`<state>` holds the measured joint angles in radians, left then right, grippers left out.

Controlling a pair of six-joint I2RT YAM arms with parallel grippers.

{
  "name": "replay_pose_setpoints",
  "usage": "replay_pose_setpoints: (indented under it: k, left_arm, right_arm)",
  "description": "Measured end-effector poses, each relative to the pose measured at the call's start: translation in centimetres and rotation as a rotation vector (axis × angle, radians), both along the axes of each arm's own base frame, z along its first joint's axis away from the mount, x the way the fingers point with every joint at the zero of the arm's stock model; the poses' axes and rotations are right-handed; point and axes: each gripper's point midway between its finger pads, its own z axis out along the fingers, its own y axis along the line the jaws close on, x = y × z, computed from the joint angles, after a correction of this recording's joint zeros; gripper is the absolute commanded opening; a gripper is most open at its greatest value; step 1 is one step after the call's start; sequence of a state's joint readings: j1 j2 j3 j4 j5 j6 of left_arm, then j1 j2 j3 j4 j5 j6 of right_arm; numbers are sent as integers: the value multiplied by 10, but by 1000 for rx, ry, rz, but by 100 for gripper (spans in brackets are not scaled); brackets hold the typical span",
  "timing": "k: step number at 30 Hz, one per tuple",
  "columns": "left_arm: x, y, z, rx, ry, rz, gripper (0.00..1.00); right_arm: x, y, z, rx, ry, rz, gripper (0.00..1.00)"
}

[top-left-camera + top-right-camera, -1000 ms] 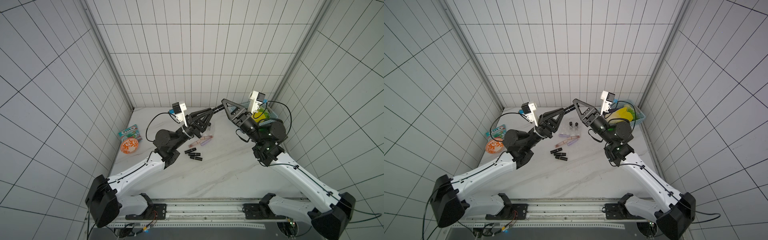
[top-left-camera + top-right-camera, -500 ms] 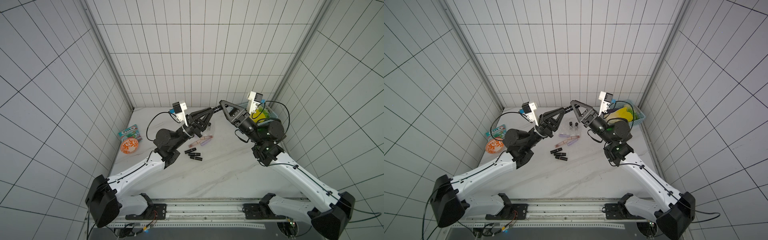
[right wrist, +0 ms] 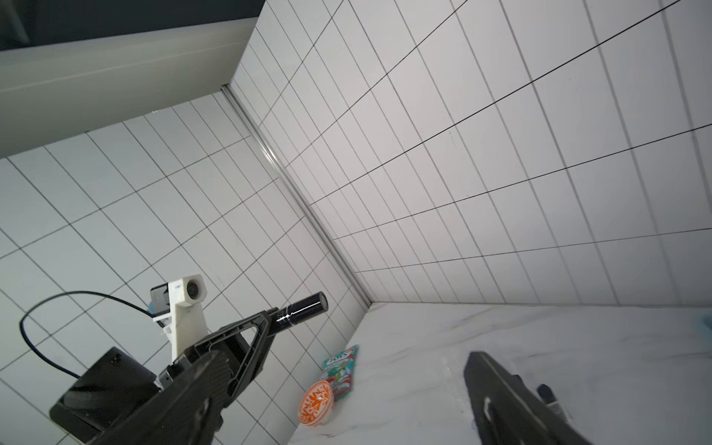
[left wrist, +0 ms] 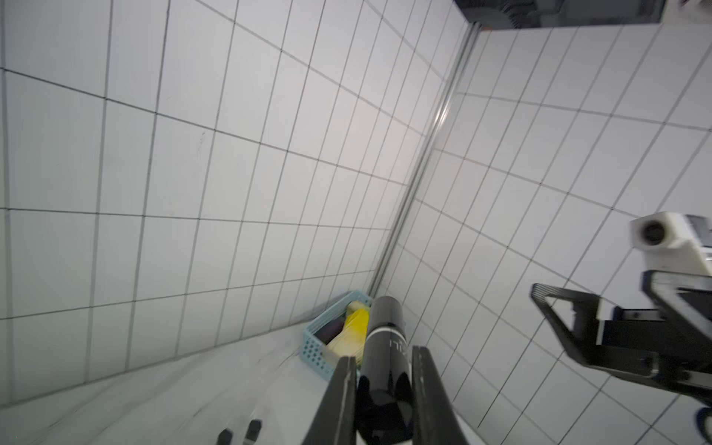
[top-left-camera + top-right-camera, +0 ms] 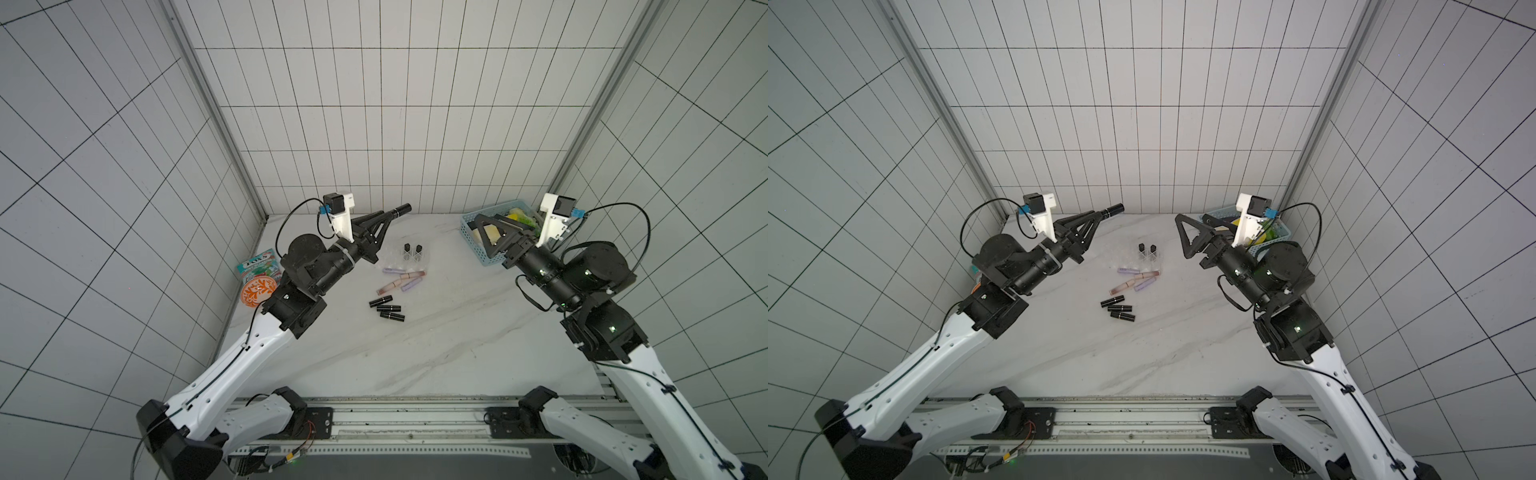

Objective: Arrange the lipsticks in the organizer
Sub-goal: Place the lipstick in the storage box.

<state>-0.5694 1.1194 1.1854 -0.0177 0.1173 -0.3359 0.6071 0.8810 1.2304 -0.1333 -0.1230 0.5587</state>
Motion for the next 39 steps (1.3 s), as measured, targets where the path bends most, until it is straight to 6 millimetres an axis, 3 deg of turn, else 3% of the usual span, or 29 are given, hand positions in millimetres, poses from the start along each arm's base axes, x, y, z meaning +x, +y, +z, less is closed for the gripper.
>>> replay_pose_setpoints:
  k: [3, 10, 13, 25, 33, 39]
  left_arm:
    - [31, 8, -31, 129, 113, 69, 4]
    - [90, 4, -132, 400, 365, 114, 4]
    - [111, 1, -160, 474, 420, 122, 3]
    - [168, -15, -202, 583, 455, 145, 1]
    - [184, -20, -263, 657, 541, 143, 0]
    - [195, -23, -286, 692, 558, 149, 0]
  right_arm:
    - [8, -10, -14, -97, 27, -67, 99]
    - [44, -14, -76, -309, 174, -133, 99]
    - [52, -21, -92, -350, 217, -150, 99]
    - [65, -27, -108, -376, 265, -130, 99]
    - [68, -25, -114, -377, 282, -105, 97]
    - [70, -20, -118, -375, 293, -73, 97]
